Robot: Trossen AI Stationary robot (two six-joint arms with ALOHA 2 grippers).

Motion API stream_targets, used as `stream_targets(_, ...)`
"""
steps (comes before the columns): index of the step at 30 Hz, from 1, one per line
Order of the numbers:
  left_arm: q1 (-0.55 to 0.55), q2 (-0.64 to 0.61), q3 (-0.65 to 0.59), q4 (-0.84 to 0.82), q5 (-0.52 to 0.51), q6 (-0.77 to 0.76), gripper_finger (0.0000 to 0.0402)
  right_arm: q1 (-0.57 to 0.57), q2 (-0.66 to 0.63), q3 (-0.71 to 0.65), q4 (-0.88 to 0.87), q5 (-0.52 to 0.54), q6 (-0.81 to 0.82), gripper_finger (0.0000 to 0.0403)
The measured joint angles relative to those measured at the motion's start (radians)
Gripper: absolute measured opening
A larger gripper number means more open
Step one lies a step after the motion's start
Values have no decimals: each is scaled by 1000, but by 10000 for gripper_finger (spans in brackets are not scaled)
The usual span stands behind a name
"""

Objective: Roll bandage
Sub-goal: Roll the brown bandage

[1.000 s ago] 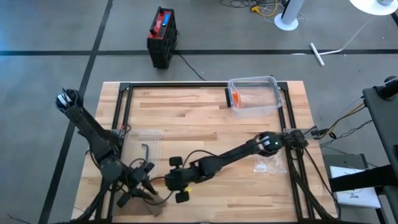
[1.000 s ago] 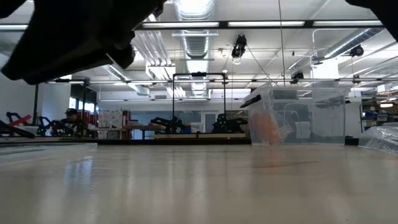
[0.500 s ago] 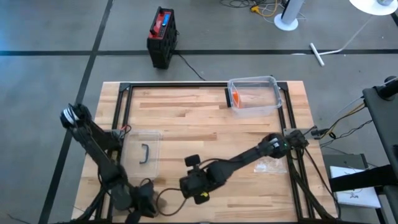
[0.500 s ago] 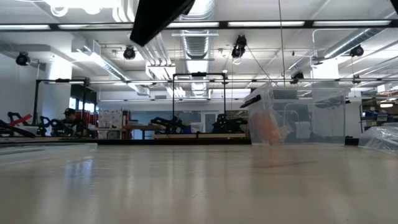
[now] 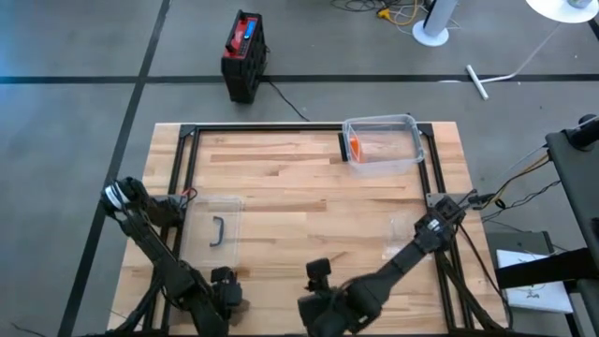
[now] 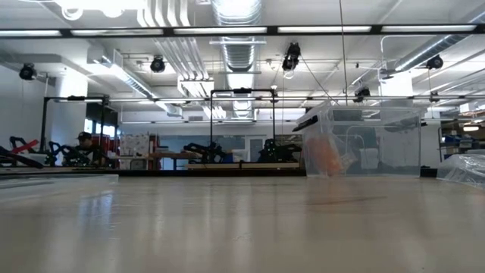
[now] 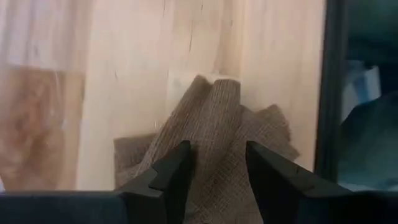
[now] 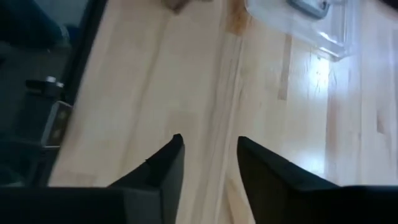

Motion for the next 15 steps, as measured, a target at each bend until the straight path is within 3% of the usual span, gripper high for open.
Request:
stream_targets(6, 41, 77, 12, 2, 14, -20, 125, 62, 12, -9, -2, -1, 62, 176)
stream_targets(11, 108, 84, 37, 2, 30, 66, 63, 118, 1, -8, -5, 4, 150, 178)
stream_targets(15, 187, 88, 109, 67, -105, 250, 8, 161, 0, -9, -25, 54, 203, 166)
